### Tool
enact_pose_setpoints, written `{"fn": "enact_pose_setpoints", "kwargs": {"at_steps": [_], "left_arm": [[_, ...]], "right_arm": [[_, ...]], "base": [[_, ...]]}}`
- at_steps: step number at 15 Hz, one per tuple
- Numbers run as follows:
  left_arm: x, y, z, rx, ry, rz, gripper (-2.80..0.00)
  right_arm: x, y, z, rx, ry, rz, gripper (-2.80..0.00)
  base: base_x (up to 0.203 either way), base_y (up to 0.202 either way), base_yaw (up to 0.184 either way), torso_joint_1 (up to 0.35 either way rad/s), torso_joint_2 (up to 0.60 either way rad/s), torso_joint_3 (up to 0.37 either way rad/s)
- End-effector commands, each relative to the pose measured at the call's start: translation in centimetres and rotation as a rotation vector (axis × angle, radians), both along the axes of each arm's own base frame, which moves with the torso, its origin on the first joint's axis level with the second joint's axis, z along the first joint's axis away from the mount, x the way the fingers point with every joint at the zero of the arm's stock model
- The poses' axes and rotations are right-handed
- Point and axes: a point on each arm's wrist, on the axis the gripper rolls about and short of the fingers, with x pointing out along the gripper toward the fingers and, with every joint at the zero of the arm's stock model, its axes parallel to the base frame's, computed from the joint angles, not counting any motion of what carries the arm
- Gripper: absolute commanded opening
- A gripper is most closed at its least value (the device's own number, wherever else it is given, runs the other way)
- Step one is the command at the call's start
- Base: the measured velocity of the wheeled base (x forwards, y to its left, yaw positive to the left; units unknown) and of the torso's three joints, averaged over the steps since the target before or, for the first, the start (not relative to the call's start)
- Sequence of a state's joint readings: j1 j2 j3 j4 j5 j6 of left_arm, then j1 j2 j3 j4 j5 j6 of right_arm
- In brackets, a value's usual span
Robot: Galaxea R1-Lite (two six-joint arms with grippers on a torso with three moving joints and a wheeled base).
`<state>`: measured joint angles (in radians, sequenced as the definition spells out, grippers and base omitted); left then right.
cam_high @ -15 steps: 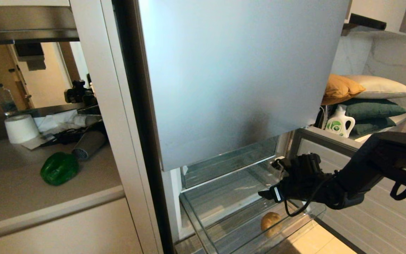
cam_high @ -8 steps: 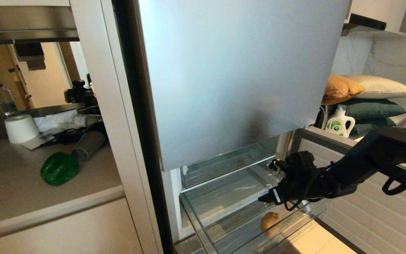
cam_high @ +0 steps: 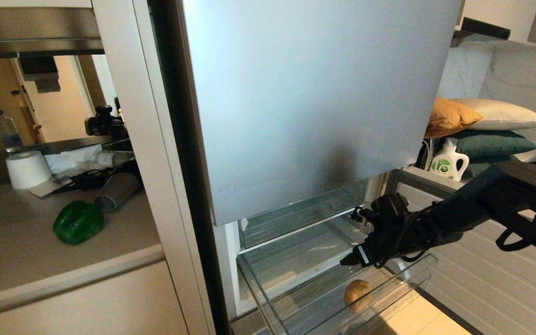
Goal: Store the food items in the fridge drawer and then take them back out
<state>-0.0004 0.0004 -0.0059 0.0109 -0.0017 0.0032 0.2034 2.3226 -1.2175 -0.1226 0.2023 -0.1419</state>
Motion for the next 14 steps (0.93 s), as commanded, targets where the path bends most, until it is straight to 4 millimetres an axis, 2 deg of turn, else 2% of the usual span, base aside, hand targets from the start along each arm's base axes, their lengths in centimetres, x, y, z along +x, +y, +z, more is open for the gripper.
{"fn": "enact_pose_setpoints", "kwargs": {"at_steps": [1, 3, 5, 14], "left_arm": [[0.0, 0.0, 0.0, 0.0, -0.001, 0.0, -2.8], [0.0, 0.0, 0.0, 0.0, -0.001, 0.0, -2.8], [0.0, 0.0, 0.0, 0.0, -0.001, -0.001, -2.8], [0.0, 0.0, 0.0, 0.0, -0.001, 0.001, -2.8]], "right_arm": [[-1.5, -0.1, 1.2, -0.003, -0.001, 0.007, 0.0], [-2.6, -0.4, 2.3, -0.012, -0.013, 0.025, 0.0], [-2.9, -0.6, 2.9, -0.014, -0.034, 0.029, 0.0], [-2.4, -0.5, 2.7, 0.001, -0.125, 0.034, 0.0]], "base": [[0.0, 0.0, 0.0, 0.0, 0.0, 0.0], [0.0, 0.0, 0.0, 0.0, 0.0, 0.0], [0.0, 0.0, 0.0, 0.0, 0.0, 0.0], [0.0, 0.0, 0.0, 0.038, -0.08, -0.042]]}}
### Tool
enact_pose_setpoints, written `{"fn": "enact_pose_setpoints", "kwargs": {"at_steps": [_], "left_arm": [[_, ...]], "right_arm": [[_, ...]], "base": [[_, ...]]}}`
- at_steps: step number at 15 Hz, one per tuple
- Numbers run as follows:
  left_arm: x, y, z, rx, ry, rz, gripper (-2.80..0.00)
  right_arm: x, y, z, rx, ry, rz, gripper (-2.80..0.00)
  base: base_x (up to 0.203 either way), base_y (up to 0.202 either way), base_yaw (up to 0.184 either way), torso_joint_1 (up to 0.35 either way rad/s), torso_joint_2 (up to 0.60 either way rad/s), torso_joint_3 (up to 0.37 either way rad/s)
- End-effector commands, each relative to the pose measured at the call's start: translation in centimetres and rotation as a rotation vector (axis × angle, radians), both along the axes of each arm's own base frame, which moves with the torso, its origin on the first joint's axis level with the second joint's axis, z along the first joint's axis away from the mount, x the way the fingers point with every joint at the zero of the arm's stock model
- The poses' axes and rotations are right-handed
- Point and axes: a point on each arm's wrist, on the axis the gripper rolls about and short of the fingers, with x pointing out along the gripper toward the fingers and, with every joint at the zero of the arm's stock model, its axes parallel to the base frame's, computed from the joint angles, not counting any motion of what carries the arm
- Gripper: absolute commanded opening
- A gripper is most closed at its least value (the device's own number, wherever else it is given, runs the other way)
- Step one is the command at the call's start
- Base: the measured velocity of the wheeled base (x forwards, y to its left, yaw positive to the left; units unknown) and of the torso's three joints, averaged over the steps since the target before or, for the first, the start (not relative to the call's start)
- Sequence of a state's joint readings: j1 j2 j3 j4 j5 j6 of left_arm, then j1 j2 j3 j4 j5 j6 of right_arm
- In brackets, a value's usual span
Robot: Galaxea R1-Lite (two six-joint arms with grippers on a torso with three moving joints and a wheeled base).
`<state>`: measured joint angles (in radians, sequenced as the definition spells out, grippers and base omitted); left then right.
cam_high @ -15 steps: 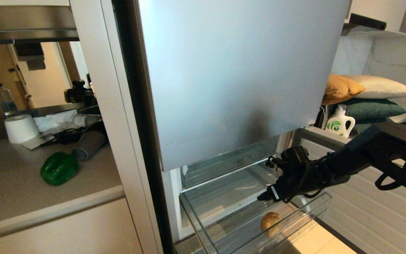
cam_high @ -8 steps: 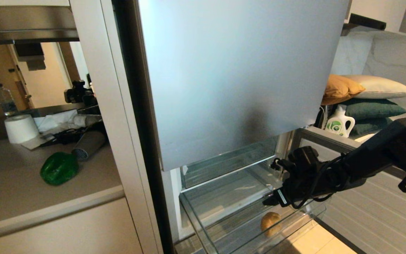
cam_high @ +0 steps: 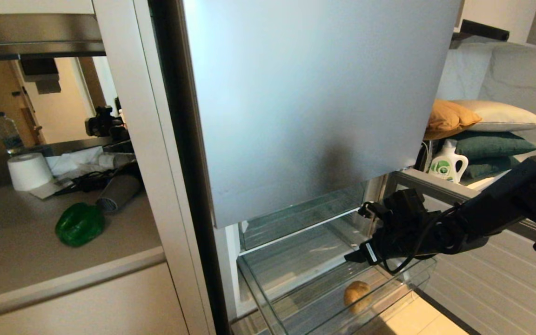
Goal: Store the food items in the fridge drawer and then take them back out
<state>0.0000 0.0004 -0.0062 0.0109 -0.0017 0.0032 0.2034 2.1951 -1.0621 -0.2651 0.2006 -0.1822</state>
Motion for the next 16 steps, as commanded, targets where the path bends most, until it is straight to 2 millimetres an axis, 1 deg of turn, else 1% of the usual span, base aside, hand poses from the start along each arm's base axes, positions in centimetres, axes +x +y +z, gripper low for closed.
{"fn": "enact_pose_setpoints", "kwargs": {"at_steps": [1, 10, 16], "left_arm": [[0.0, 0.0, 0.0, 0.0, -0.001, 0.0, -2.8], [0.0, 0.0, 0.0, 0.0, -0.001, 0.0, -2.8], [0.0, 0.0, 0.0, 0.0, -0.001, 0.0, -2.8]], "right_arm": [[0.0, 0.0, 0.0, -0.001, -0.001, 0.004, 0.0], [0.3, 0.1, -1.0, -0.015, 0.013, 0.016, 0.0], [0.9, 0.2, -2.5, -0.015, -0.002, 0.016, 0.0]], "base": [[0.0, 0.0, 0.0, 0.076, -0.13, -0.073], [0.0, 0.0, 0.0, 0.062, -0.13, -0.066], [0.0, 0.0, 0.0, 0.057, -0.13, -0.063]]}}
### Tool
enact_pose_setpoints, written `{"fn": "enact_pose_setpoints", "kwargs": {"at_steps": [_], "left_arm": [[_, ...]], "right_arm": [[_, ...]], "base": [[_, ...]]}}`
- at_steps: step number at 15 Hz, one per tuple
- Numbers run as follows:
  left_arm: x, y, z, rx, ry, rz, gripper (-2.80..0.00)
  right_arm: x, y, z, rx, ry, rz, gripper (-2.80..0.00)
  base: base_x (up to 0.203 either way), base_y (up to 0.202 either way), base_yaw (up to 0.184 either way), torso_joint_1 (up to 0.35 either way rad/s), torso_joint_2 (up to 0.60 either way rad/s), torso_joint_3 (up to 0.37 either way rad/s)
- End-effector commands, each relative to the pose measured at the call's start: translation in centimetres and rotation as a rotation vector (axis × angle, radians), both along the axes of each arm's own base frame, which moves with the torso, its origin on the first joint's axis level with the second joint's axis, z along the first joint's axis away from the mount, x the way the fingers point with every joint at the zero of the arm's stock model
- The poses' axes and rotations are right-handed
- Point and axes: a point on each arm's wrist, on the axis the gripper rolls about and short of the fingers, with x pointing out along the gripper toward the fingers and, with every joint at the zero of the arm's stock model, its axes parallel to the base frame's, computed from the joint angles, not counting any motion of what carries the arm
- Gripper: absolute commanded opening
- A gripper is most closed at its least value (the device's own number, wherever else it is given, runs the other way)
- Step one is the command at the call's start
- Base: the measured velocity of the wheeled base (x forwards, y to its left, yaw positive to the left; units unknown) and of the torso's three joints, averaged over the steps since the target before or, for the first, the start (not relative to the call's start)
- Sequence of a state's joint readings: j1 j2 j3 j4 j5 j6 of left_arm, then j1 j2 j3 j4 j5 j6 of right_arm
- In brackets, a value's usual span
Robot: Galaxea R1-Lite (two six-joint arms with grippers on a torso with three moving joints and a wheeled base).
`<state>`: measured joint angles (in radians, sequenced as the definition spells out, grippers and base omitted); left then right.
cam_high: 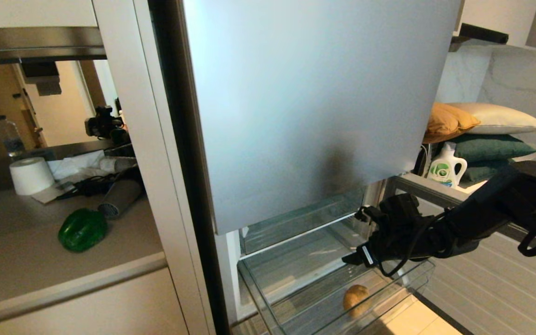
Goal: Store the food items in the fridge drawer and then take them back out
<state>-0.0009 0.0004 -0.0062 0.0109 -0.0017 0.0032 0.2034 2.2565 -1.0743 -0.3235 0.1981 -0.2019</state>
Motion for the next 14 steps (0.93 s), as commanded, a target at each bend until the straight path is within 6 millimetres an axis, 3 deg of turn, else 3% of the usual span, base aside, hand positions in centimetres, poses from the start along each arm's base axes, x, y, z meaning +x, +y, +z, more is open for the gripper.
{"fn": "enact_pose_setpoints", "kwargs": {"at_steps": [1, 14], "left_arm": [[0.0, 0.0, 0.0, 0.0, -0.001, 0.001, -2.8], [0.0, 0.0, 0.0, 0.0, -0.001, 0.001, -2.8]], "right_arm": [[0.1, 0.0, -0.9, -0.005, 0.016, 0.003, 0.0], [0.8, 0.2, -4.2, -0.035, 0.05, 0.013, 0.0]], "base": [[0.0, 0.0, 0.0, 0.05, -0.11, -0.059], [0.0, 0.0, 0.0, 0.034, -0.07, -0.033]]}}
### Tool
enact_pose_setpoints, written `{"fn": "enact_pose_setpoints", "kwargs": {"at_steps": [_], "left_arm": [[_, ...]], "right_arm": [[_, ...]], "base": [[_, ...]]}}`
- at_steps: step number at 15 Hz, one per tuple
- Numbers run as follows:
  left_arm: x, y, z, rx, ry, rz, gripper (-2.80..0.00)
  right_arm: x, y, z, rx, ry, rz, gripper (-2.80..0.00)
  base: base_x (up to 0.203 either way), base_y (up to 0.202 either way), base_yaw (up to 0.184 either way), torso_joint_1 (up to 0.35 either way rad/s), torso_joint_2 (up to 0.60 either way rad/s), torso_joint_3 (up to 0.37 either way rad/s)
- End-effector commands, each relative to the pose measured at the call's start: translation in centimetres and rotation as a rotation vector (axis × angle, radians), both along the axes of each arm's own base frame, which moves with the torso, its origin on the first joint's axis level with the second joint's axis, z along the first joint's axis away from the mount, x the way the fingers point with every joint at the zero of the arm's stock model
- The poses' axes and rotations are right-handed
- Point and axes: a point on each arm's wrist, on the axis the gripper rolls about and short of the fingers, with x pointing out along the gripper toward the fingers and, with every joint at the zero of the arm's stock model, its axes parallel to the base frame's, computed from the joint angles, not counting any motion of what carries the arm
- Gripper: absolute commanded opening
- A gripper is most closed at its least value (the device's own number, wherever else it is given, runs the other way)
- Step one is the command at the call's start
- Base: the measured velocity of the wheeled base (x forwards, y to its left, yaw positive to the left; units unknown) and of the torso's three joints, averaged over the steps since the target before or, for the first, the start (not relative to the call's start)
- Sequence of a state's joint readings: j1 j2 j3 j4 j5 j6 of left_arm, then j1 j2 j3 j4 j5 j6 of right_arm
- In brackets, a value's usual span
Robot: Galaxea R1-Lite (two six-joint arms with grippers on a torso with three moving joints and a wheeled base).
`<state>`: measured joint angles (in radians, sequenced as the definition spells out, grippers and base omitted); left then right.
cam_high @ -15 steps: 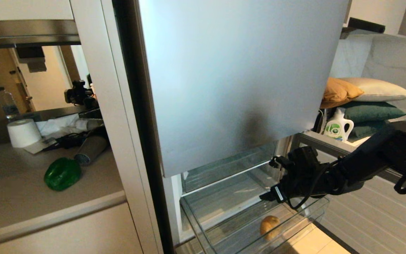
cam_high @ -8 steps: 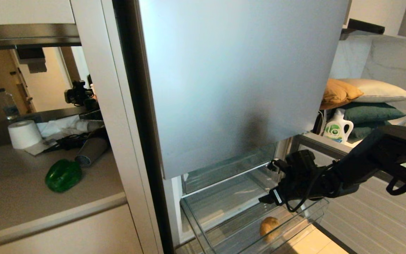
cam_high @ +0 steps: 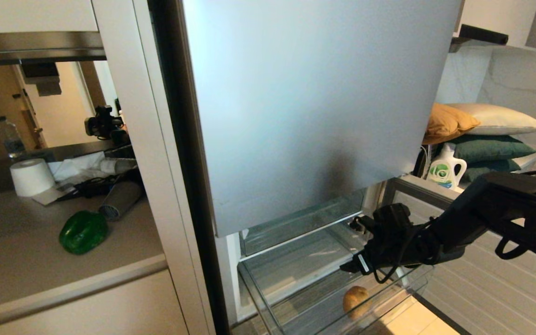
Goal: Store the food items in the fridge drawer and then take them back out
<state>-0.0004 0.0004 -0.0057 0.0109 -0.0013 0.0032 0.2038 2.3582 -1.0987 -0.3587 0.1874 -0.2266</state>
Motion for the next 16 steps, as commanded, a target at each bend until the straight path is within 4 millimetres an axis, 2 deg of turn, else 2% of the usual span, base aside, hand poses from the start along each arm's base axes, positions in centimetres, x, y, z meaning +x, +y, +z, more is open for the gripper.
{"fn": "enact_pose_setpoints", "kwargs": {"at_steps": [1, 5, 9, 11, 16], "left_arm": [[0.0, 0.0, 0.0, 0.0, -0.001, 0.0, -2.8], [0.0, 0.0, 0.0, 0.0, -0.001, -0.001, -2.8], [0.0, 0.0, 0.0, 0.0, -0.001, 0.0, -2.8], [0.0, 0.0, 0.0, 0.0, -0.001, -0.001, -2.8], [0.0, 0.0, 0.0, 0.0, -0.001, 0.0, -2.8]], "right_arm": [[-0.1, 0.0, -1.0, -0.009, 0.021, -0.003, 0.0], [-1.0, -0.3, -1.1, -0.028, 0.038, -0.025, 0.0], [-2.8, -3.0, 0.4, 0.013, 0.046, -0.057, 0.0], [-2.8, -4.1, 0.4, 0.036, 0.05, -0.064, 0.0], [-2.1, -4.0, 0.7, 0.024, 0.018, -0.037, 0.0]], "base": [[0.0, 0.0, 0.0, 0.0, 0.0, 0.0], [0.0, 0.0, 0.0, 0.0, 0.0, 0.0], [0.0, 0.0, 0.0, 0.0, 0.0, 0.0], [0.0, 0.0, 0.0, 0.0, 0.0, 0.0], [0.0, 0.0, 0.0, 0.0, 0.0, 0.0]]}}
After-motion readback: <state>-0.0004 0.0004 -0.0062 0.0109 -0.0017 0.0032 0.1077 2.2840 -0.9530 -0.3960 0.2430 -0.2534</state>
